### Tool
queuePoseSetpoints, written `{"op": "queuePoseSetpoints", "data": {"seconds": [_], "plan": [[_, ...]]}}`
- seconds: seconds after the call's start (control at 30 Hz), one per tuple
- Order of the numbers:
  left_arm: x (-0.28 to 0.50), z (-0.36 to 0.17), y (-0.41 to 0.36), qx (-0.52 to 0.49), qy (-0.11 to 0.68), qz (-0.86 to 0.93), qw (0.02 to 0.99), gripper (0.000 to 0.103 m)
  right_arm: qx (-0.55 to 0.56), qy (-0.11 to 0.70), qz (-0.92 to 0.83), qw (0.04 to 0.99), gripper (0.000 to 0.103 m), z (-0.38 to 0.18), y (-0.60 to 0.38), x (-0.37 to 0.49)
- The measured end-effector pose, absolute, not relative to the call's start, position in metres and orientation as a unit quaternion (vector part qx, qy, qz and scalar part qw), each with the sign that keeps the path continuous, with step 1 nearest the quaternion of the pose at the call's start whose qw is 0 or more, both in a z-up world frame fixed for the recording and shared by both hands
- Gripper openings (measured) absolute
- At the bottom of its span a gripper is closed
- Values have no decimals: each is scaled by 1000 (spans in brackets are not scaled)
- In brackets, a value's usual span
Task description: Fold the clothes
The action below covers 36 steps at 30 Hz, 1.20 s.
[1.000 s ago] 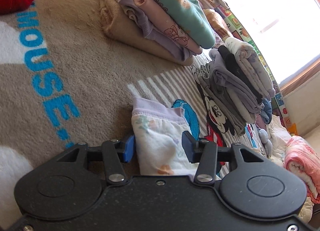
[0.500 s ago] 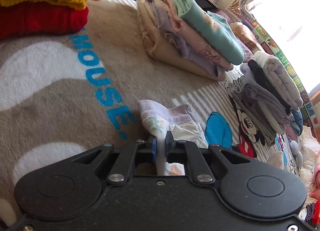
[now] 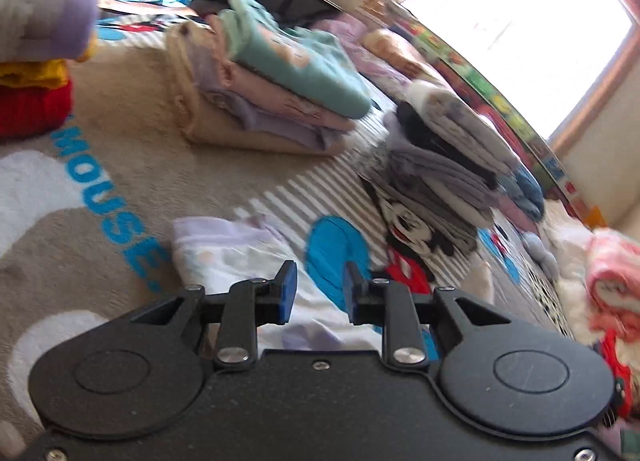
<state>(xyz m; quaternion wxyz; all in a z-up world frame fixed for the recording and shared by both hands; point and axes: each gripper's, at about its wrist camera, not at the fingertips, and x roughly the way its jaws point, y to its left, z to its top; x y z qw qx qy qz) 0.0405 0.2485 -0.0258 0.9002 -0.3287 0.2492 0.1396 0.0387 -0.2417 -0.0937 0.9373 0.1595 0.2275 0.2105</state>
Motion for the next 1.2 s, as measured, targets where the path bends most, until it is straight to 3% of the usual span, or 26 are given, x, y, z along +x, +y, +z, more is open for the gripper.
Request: {"op": "queuePoseSetpoints", "data": {"seconds": [0.07, 0.13, 0.23, 0.3, 0.37, 0.47, 0.53, 0.6, 0.8, 0.87, 0.93, 1.07, 1.2], "plan": [[53, -27, 227, -298, 285, 78, 908, 22, 113, 198, 204, 952, 63, -83, -231, 28], [53, -32, 228, -298, 287, 105, 904, 26, 75, 169, 216, 959, 61, -73, -221, 17], [52, -39, 232, -300, 287, 153, 897, 24, 44, 148, 243, 958, 60, -63, -206, 8], [51, -44, 235, -301, 287, 184, 891, 23, 33, 151, 273, 949, 60, -57, -188, 10], [27, -35, 257, -351, 229, 252, 873, 24, 9, 153, 311, 938, 59, -50, -162, 10], [0, -33, 286, -379, 197, 353, 833, 33, -28, 170, 359, 917, 51, -45, -119, 15], [-5, -46, 302, -423, 211, 348, 810, 36, -54, 181, 384, 904, 37, -46, -92, 17], [-10, -58, 317, -467, 226, 338, 785, 36, -84, 195, 410, 887, 32, -48, -62, 22], [7, -69, 310, -482, 242, 285, 792, 36, -51, 245, 401, 881, 30, -55, -28, 53], [13, -70, 307, -472, 241, 274, 803, 35, -45, 249, 399, 881, 30, -56, -23, 58], [19, -70, 306, -467, 235, 251, 815, 8, -48, 246, 402, 881, 30, -54, -16, 61], [16, -45, 301, -435, 156, 219, 859, 6, -88, 263, 415, 866, 30, -63, 4, 61], [23, -44, 300, -414, 164, 234, 864, 6, -191, 243, 406, 860, 30, -73, 28, 42]]}}
